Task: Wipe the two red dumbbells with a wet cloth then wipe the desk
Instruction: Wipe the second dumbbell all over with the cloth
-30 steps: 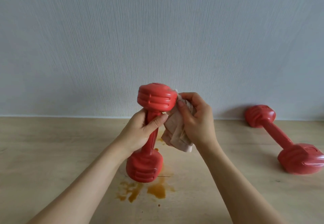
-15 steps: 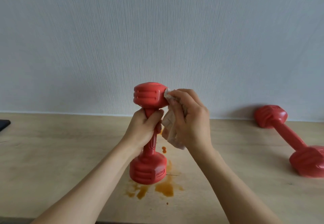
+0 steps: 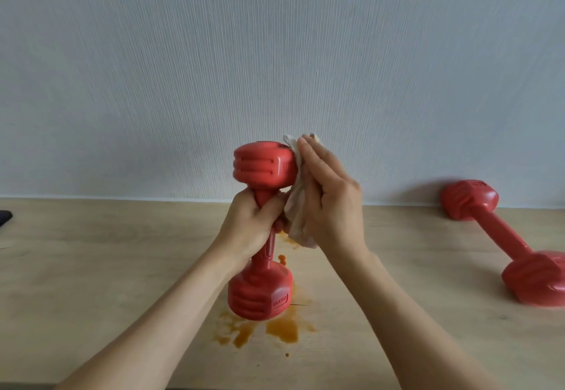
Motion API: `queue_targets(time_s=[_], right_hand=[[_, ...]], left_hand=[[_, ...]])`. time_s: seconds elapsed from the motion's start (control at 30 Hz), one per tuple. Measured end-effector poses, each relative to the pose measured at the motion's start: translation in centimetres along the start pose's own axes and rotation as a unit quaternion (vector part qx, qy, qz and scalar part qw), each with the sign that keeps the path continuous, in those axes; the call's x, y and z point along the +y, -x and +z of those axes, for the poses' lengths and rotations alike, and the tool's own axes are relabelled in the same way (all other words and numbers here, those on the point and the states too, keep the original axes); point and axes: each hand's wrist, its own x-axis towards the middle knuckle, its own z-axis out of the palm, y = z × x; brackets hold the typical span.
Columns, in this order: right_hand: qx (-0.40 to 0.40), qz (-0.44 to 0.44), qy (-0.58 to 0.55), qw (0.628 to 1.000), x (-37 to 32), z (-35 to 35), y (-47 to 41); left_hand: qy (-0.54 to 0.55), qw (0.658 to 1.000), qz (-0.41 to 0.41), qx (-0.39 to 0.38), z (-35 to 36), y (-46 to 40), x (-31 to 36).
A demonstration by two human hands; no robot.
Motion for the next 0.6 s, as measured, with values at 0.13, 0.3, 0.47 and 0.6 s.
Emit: queue_targets(time_s=[0.13,0.3,0.47,0.6], right_hand=[[-0.030,-0.087,0.044,0.995,-1.0,0.4,1.0],[-0.070,-0.168,0.072,0.981,-0.6,0.4,1.5],[-0.062,0.006,-0.052,0.997,-0.6,-0.1,0.7],[-0.070,0.003,-0.048,0.996,-0.4,-0.4,0.4]], left_hand=[[0.003,0.999,-0.018,0.031,-0.3,-0.4,0.0],[-0.004,0.999,-0.019,0.035,-0.8,-0.3,-0.2],[0.025,1.000,-0.003,-0.008,-0.6,0.0,-0.4],[0.044,0.999,-0.010,-0.014,-0.5,-0.1,-0.1]])
